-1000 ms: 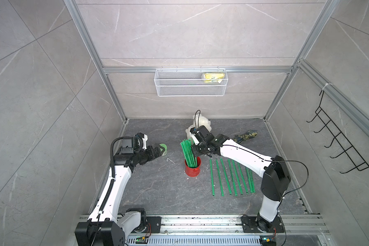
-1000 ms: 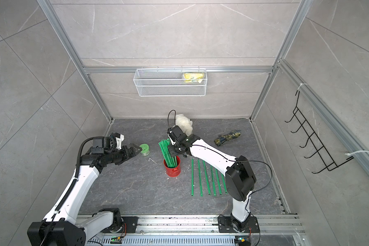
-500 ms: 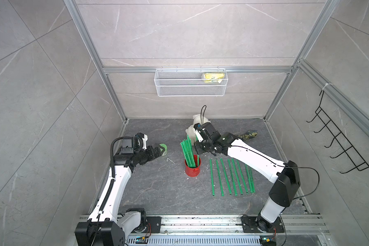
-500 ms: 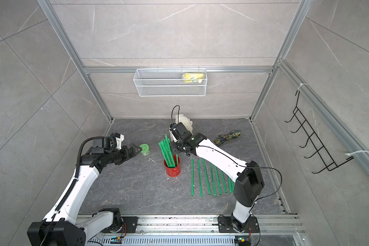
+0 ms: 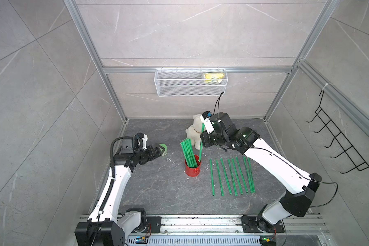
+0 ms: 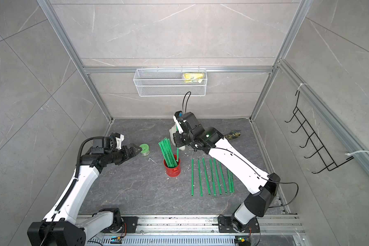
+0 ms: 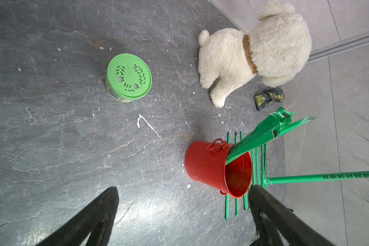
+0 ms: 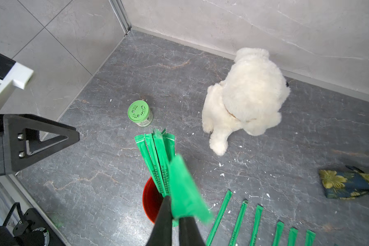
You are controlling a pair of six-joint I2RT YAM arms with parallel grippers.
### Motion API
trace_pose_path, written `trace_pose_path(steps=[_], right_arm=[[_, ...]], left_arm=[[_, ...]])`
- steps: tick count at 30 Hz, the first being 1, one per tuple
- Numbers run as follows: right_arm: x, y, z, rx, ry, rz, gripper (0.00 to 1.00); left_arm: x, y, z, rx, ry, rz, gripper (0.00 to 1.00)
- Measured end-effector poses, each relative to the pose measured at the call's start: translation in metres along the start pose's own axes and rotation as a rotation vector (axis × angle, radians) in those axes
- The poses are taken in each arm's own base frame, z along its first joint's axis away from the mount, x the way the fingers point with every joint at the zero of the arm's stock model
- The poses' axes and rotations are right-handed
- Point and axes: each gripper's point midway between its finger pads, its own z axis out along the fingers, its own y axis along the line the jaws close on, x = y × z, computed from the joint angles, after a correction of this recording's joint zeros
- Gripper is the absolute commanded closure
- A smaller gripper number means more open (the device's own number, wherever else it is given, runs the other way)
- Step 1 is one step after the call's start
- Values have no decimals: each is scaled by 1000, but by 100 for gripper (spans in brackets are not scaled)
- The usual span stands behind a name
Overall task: Take the straws out of the storage container
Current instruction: Pick up the straw from the container, then place the straw at the center of the board.
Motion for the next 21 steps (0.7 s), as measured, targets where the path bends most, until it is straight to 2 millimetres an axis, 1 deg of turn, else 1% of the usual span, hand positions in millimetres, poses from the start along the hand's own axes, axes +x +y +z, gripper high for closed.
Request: trace_pose_path(steps=[2, 5, 7, 11, 14, 16, 19, 21], right_arm=[[5, -1, 3, 3, 12, -1, 90], [19, -4, 11, 13, 50, -4, 90], [25, -5, 14, 18, 68, -5, 90], [22, -6, 9, 25, 81, -9, 90], [9, -6, 0, 43, 88, -16, 90], [4, -7, -4, 59, 103, -18, 90], [10, -11, -8, 85, 170, -24, 90], [20, -15, -7, 105, 232, -25, 90]], left_arm=[[0, 0, 0, 0, 0, 0, 0], [0, 0, 0, 0, 0, 0, 0], [0, 0, 0, 0, 0, 0, 0], [0, 0, 0, 0, 0, 0, 0], [0, 0, 0, 0, 0, 0, 0], [0, 0, 0, 0, 0, 0, 0], [0, 0, 0, 0, 0, 0, 0], [0, 0, 0, 0, 0, 0, 0]])
